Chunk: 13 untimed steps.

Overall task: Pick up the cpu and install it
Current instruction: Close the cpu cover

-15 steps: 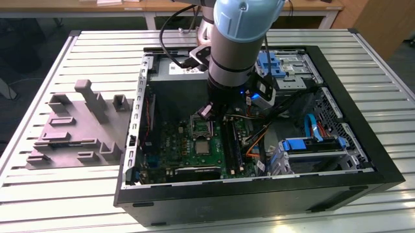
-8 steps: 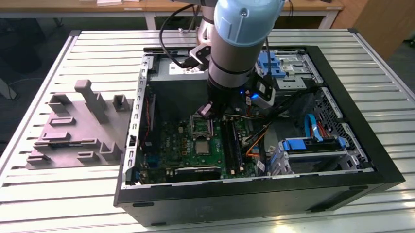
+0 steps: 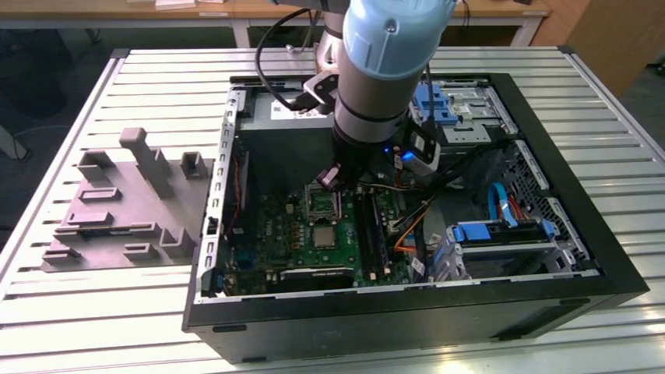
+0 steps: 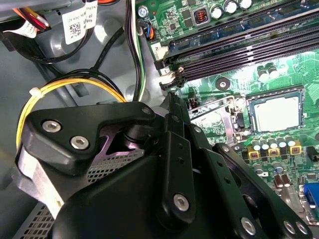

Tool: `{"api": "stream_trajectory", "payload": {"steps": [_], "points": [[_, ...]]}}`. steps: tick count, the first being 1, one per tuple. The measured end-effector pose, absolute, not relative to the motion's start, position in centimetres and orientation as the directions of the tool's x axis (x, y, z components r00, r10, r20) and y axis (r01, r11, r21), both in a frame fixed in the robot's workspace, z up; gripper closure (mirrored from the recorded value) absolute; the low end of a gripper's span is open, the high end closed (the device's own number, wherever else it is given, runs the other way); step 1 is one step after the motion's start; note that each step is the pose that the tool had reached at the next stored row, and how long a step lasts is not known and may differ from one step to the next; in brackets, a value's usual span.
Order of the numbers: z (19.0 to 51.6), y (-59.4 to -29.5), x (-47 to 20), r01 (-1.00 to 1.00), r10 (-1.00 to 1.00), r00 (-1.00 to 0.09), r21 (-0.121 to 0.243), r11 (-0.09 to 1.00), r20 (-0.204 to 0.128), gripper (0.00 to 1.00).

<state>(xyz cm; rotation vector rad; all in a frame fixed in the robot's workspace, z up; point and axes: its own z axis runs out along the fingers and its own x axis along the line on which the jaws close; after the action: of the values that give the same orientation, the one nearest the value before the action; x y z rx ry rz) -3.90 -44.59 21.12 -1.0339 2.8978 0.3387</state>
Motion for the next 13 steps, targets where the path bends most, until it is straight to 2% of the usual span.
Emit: {"api": "stream_trajectory", "payload": {"steps": [13], "points": [[20.69,-44.39,-3.90,-0.630,-0.620,-0.776,0.192,0.752,-0.119,0.89]]}}
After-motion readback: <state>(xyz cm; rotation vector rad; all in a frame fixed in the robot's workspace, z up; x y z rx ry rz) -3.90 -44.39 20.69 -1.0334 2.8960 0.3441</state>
